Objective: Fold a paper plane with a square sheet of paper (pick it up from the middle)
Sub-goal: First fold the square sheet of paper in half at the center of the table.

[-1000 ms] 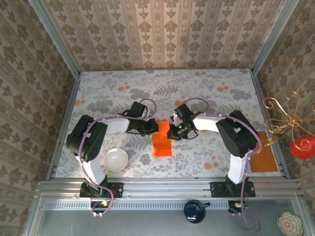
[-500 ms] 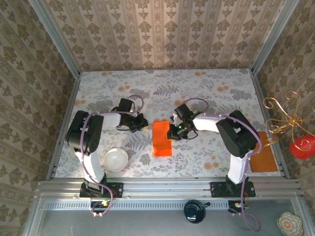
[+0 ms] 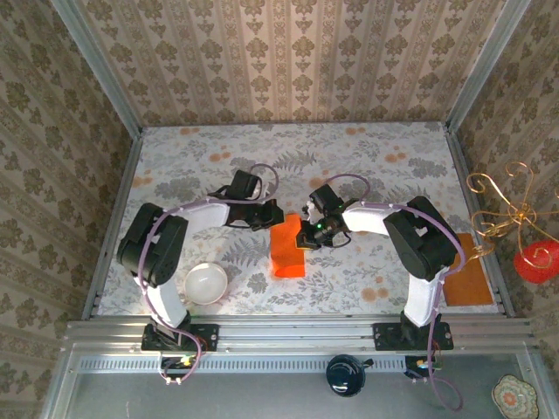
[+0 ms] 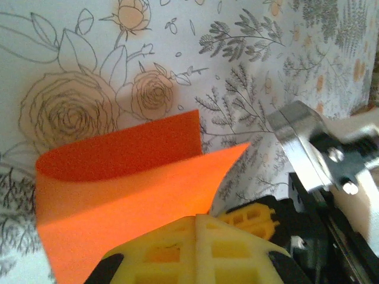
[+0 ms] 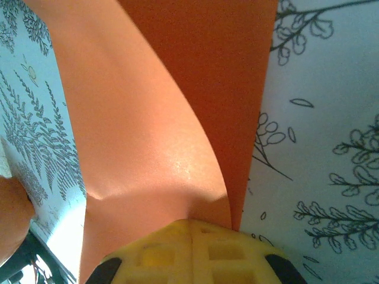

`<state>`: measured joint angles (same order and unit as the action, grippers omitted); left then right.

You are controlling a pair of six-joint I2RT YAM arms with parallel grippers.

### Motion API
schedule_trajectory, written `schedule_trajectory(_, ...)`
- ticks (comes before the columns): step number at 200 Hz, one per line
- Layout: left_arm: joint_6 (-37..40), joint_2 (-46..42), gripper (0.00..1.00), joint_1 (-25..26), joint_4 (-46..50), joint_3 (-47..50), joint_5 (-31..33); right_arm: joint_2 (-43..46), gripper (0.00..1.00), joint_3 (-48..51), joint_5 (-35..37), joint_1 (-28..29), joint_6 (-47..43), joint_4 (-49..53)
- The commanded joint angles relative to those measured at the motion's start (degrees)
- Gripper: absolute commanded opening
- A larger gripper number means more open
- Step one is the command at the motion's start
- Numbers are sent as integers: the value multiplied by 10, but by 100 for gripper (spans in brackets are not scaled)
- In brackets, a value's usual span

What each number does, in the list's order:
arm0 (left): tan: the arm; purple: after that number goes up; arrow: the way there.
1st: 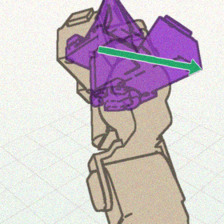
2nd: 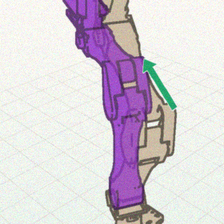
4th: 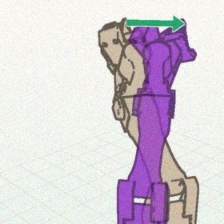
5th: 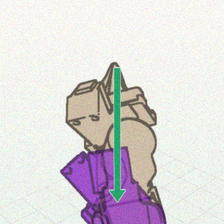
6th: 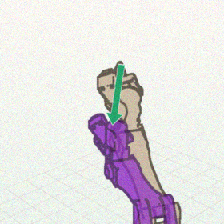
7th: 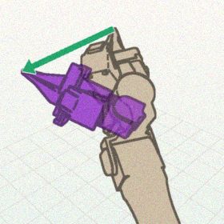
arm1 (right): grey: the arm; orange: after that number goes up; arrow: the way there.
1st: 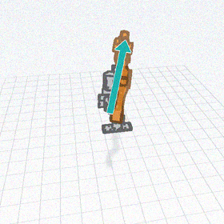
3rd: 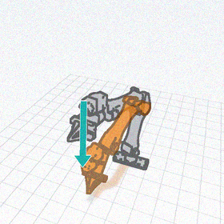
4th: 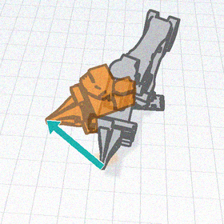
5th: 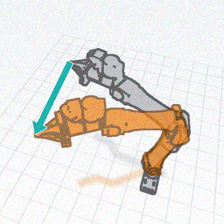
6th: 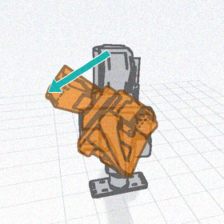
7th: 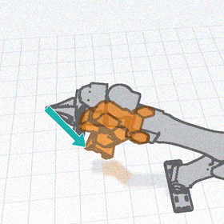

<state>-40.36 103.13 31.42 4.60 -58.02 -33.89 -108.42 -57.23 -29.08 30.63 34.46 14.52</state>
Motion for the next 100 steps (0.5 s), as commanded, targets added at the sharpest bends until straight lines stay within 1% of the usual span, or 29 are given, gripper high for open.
schedule_trajectory(1, 5, 35, 7, -7, 9, -15, -4, -87, 4, 74, 230, -8, -1, 149)
schedule_trajectory(29, 15, 67, 7, -29, -3, -18, -11, -87, 5, 77, 231, -8, 3, 145)
schedule_trajectory(53, 35, 90, 7, -50, 14, -31, -8, -88, 4, 80, 232, -8, 5, 142)
schedule_trajectory(55, 36, 91, 7, -63, 15, -32, -7, -88, 4, 80, 232, -8, 5, 142)
schedule_trajectory(62, 40, 97, 7, -74, 22, -38, -6, -89, 4, 80, 233, -8, 6, 142)
schedule_trajectory(100, 75, 122, 7, -112, 104, -101, 41, -88, 4, 80, 236, -8, 8, 140)
